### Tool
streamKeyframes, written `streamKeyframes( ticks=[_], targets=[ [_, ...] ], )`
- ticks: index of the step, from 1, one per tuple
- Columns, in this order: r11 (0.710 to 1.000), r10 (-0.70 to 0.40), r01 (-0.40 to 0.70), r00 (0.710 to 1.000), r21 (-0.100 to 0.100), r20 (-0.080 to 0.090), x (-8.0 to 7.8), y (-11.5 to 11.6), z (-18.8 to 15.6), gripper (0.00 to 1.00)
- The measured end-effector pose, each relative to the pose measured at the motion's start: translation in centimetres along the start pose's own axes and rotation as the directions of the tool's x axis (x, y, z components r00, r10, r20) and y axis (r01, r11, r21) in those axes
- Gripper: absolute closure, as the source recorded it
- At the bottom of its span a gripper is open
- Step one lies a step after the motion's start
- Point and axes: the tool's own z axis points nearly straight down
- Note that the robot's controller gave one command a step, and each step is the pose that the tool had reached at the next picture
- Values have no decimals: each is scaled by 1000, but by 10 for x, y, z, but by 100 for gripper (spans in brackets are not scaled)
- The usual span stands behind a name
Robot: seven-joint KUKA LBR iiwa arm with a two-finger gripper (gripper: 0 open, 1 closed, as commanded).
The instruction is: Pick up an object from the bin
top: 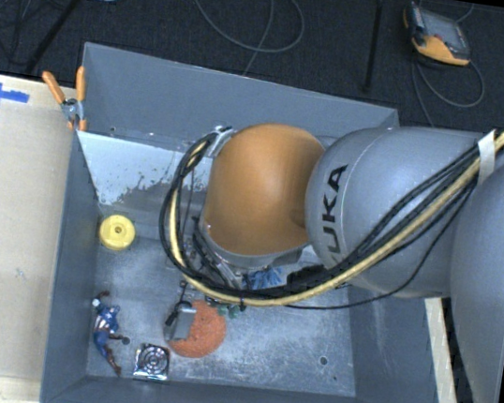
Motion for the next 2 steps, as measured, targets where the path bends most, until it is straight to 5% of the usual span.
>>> streamKeyframes(
  ticks=[1, 2],
  targets=[
    [1000, 5, -5, 1000, -2, 7, -2, -1, -4, 0],
    [997, -78, 78, 997, -2, 10, 5, -34, 19, 0]
  ],
)
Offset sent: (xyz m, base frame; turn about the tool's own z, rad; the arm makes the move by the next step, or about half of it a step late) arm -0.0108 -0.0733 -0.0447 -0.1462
